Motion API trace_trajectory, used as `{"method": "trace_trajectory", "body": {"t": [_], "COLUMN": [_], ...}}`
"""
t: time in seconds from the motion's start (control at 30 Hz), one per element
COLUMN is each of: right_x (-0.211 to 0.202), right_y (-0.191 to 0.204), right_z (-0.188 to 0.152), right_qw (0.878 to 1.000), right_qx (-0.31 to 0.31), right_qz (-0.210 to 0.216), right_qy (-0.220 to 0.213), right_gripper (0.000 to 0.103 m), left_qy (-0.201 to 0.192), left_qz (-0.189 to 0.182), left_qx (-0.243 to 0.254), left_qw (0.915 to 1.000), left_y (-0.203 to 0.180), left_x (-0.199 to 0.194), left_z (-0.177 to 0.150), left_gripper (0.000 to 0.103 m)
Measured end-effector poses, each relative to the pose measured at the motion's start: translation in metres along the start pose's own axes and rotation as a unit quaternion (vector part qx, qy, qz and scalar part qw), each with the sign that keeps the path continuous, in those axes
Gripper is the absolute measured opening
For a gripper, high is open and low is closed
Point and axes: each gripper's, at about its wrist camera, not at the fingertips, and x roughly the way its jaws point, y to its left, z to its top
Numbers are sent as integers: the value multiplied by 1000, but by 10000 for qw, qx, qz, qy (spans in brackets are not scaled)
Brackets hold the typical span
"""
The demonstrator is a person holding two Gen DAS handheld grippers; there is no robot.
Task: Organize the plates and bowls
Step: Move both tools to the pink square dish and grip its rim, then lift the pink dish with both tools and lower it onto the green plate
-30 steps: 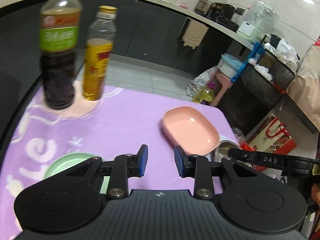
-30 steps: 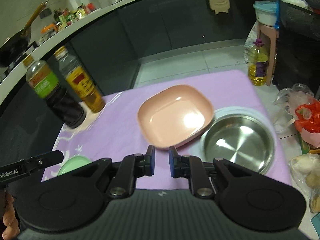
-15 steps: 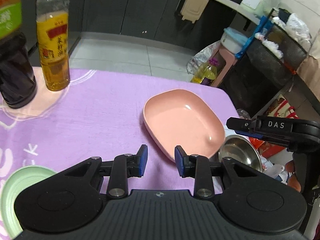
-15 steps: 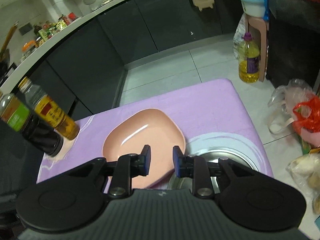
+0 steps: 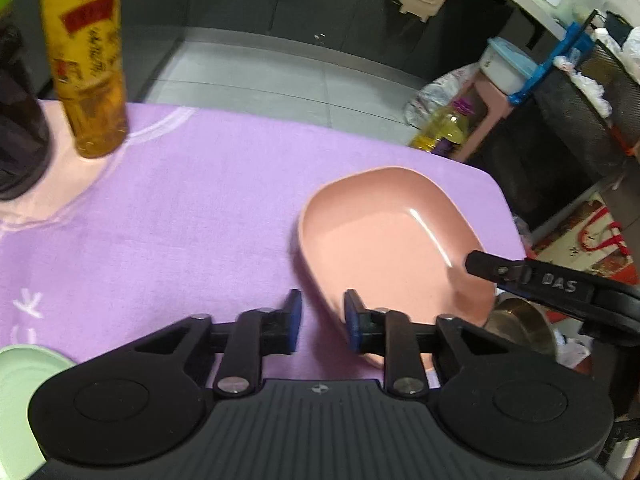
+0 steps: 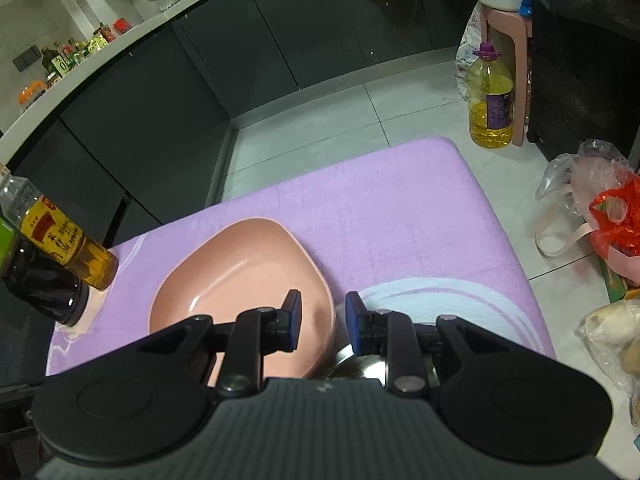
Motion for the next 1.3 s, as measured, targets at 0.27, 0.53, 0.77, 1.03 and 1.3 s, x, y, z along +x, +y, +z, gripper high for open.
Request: {"method": "trace_trajectory", "body": {"t": [0.27,0.53,0.77,1.03,1.3], "right_x": [-5,-51,-82,-95,-94], "right_y": [8,46,92,126,154], "right_z": [-8,-34,-57,-91,-116], "right_qw": [9999,9987,9943,9905,9892], "right_qx": [-131,-352,-713,-970,-1130], "right_qz": [-95,323,750,968,935], "right_qy": [-30,-184,-267,-147,47], "right_gripper": [6,7,8,10,10], "left_qy": [-346,-677,-1124,-1517,-1485], "left_qz": [374,397,496,710,757], "left_qx": [710,644,539,622,606], "left_qw": [9962,9948,9910,9839,9842], "left_y": [-15,19,53,81,110], "left_x": [-23,-96,-163,-205,-212], "left_z": [-11,-33,-65,-97,-120], "left_gripper": [12,12,12,12,13]}}
